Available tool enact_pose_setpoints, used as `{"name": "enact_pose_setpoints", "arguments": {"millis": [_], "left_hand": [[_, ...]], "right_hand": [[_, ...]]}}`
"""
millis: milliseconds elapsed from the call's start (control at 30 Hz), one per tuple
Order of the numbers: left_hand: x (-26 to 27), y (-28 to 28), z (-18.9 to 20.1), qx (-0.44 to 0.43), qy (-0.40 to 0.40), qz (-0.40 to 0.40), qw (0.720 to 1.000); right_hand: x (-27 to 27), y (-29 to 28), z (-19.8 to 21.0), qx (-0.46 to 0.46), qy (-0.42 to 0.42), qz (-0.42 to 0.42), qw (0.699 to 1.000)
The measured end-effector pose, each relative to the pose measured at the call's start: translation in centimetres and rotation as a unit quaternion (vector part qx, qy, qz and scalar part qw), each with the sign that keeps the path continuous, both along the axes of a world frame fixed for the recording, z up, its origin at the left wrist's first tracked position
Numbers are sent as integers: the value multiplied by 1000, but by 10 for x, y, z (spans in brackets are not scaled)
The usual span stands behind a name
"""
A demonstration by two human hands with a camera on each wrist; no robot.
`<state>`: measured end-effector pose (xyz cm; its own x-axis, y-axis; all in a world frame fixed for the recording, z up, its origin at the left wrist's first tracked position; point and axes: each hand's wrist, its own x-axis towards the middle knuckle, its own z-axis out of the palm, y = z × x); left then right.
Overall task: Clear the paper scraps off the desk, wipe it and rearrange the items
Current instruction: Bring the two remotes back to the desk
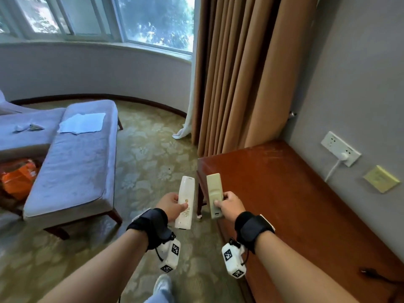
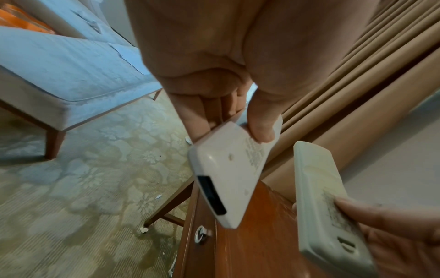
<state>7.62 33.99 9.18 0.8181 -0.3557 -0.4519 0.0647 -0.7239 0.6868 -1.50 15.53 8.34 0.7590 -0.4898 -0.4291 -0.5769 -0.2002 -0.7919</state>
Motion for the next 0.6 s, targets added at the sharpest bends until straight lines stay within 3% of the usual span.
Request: {"name": "enact_pose_setpoints", "arguments": {"millis": [300,467,600], "left_hand": [[177,-109,-17,18,-5,-141,990],[227,-192,-29,38,-3,-232,972],[257,-260,-49,74,-31,-327,942]], "right_hand": [[116,-74,-15,24,-10,-174,984],[132,-119,-20,47,8,-251,967],[149,-173,-33,46,5,-308,950]]}}
